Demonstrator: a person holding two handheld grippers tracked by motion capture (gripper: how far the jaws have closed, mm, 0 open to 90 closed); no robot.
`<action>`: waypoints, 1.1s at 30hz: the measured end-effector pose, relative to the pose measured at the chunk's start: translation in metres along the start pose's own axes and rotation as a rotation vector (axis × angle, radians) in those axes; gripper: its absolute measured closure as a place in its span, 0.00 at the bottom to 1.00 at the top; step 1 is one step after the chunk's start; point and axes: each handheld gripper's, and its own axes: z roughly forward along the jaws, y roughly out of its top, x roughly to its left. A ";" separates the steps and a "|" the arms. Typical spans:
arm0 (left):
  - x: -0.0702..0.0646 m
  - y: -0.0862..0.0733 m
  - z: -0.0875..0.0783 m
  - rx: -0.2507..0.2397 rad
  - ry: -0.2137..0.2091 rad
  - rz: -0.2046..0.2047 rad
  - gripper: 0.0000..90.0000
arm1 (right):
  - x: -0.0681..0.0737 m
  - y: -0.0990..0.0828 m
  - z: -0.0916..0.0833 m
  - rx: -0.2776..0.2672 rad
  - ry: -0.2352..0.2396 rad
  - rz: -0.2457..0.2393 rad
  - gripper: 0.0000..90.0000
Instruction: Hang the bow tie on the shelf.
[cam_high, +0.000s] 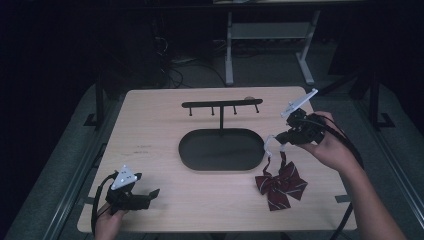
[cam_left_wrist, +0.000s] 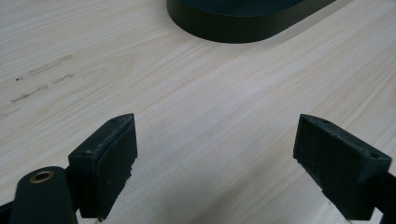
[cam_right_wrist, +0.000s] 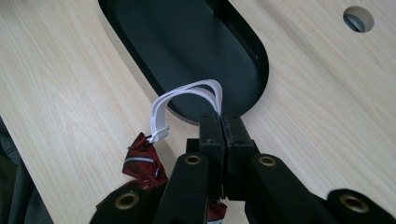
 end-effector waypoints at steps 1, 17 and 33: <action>0.000 0.000 0.000 0.001 0.000 0.000 0.15 | 0.000 0.001 0.000 0.000 0.000 -0.002 0.98; 0.000 0.001 0.001 -0.005 -0.003 -0.001 0.15 | 0.002 0.019 -0.007 -0.016 0.005 -0.032 0.98; 0.001 0.001 0.002 -0.002 -0.001 -0.003 0.15 | 0.008 0.038 -0.013 -0.036 0.006 -0.065 0.98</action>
